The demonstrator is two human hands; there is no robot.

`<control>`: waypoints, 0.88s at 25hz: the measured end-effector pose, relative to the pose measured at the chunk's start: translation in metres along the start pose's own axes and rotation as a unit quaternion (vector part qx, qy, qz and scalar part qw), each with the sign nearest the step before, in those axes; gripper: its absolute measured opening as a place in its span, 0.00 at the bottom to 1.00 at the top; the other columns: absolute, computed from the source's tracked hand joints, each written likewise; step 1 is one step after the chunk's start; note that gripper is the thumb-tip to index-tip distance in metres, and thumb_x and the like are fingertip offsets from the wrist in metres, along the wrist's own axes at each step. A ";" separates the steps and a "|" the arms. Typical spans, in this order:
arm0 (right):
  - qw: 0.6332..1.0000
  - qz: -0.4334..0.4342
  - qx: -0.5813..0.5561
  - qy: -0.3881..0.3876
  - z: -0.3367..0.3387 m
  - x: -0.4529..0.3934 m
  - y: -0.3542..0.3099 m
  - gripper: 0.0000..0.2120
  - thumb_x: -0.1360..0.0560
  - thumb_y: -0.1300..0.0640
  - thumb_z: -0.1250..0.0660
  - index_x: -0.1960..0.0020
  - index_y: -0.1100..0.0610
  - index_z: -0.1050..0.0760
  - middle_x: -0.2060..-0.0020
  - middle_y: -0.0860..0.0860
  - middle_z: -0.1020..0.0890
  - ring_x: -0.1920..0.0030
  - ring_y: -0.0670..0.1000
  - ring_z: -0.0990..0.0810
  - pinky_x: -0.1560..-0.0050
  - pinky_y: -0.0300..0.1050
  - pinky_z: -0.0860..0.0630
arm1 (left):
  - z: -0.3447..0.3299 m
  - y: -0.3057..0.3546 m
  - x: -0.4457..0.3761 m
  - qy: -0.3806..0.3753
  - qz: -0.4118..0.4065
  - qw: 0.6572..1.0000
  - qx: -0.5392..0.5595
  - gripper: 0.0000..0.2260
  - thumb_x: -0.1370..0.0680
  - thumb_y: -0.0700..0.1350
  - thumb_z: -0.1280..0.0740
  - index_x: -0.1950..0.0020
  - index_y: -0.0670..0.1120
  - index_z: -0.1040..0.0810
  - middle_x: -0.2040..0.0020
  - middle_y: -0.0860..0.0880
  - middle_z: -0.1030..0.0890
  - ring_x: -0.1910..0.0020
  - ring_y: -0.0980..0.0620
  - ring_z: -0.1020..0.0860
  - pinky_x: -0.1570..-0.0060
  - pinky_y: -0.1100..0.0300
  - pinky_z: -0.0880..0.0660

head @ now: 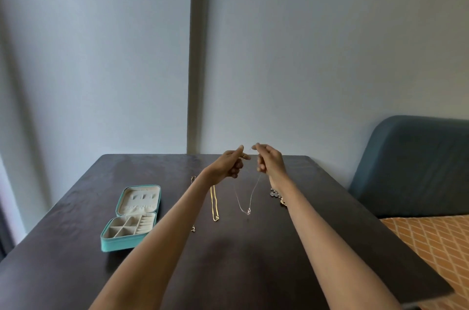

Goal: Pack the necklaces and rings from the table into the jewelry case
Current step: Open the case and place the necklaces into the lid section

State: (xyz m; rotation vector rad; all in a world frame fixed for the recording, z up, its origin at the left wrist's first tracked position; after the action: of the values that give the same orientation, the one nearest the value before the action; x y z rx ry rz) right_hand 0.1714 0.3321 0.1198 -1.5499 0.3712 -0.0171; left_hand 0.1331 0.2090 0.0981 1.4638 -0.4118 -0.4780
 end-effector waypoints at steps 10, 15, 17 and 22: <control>0.985 0.014 0.169 -0.039 -0.025 0.026 0.002 0.09 0.21 0.51 0.41 0.55 0.52 0.24 0.73 0.47 0.34 0.75 0.43 0.38 0.76 0.33 0.42 | 0.020 0.021 0.028 0.040 -0.073 0.943 0.321 0.09 0.19 0.45 0.40 0.54 0.43 0.23 0.57 0.46 0.17 0.60 0.48 0.17 0.54 0.57 0.20; 0.949 0.017 0.281 -0.144 -0.050 0.038 0.006 0.11 0.20 0.52 0.42 0.54 0.52 0.21 0.75 0.48 0.28 0.80 0.41 0.35 0.77 0.33 0.38 | 0.028 0.014 0.030 0.096 -0.104 0.959 0.244 0.10 0.19 0.43 0.40 0.50 0.39 0.23 0.48 0.41 0.19 0.50 0.46 0.19 0.48 0.57 0.23; 0.943 0.027 0.298 -0.146 -0.053 0.040 -0.001 0.14 0.21 0.49 0.39 0.64 0.53 0.24 0.76 0.49 0.28 0.80 0.43 0.35 0.77 0.35 0.38 | 0.027 0.012 0.033 0.114 -0.092 0.985 0.089 0.11 0.19 0.43 0.40 0.48 0.36 0.22 0.52 0.39 0.19 0.58 0.46 0.19 0.59 0.60 0.21; 0.971 0.026 0.215 -0.102 -0.040 0.036 -0.018 0.15 0.24 0.49 0.34 0.65 0.58 0.27 0.77 0.49 0.31 0.79 0.45 0.37 0.77 0.36 0.41 | 0.021 0.012 0.039 0.068 -0.042 0.997 -0.012 0.12 0.19 0.44 0.39 0.52 0.37 0.21 0.64 0.41 0.20 0.72 0.48 0.20 0.68 0.59 0.21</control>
State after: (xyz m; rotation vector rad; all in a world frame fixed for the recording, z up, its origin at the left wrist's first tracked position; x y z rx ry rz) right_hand 0.1998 0.2835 0.1304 -1.1008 0.2268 0.0970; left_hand 0.1548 0.1710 0.1103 1.4854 -0.2364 -0.4453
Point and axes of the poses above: each hand's wrist, its own x-axis away from the middle knuckle, its own z-axis out of the back of the hand, y = z × x, the point moved 7 cm from there along -x, towards the middle knuckle
